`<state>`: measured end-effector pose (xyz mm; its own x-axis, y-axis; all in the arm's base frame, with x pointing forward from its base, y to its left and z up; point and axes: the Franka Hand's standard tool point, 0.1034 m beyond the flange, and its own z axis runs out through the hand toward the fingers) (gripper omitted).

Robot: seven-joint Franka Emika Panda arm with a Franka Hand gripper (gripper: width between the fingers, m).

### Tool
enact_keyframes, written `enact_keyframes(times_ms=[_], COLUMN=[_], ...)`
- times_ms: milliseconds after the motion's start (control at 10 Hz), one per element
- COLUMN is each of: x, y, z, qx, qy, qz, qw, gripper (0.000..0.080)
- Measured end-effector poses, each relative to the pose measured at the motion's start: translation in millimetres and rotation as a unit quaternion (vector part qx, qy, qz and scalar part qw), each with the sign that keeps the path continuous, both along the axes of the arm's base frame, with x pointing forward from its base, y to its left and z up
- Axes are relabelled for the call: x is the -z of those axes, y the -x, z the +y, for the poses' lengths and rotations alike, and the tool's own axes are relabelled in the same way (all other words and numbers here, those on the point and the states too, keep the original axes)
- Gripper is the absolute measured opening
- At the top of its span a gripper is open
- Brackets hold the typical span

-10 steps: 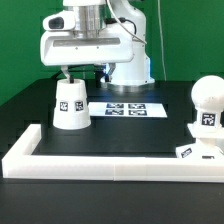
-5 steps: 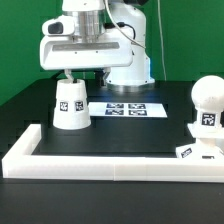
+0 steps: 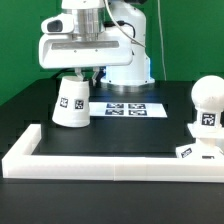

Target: Assemble lamp

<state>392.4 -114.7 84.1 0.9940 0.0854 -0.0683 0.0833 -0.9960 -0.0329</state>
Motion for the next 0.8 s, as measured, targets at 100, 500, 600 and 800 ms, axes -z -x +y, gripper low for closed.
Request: enact_keyframes(times_ms=[100,500,600,800], x=[0.0,-12.1,-25.1,-46.0], y=[0.0,-2.1,-7.1,-20.8], z=[0.0,15.2,28.8,50.6], qx=[0.000,0.013,0.024,0.042], qy=[0.000,-0.011,-0.017,-0.026], qz=[0.000,0.012,0.015,0.021], qw=[1.000,1.000,0.999,0.999], gripper=[0.0045,0.0045,0.0045,0.0045])
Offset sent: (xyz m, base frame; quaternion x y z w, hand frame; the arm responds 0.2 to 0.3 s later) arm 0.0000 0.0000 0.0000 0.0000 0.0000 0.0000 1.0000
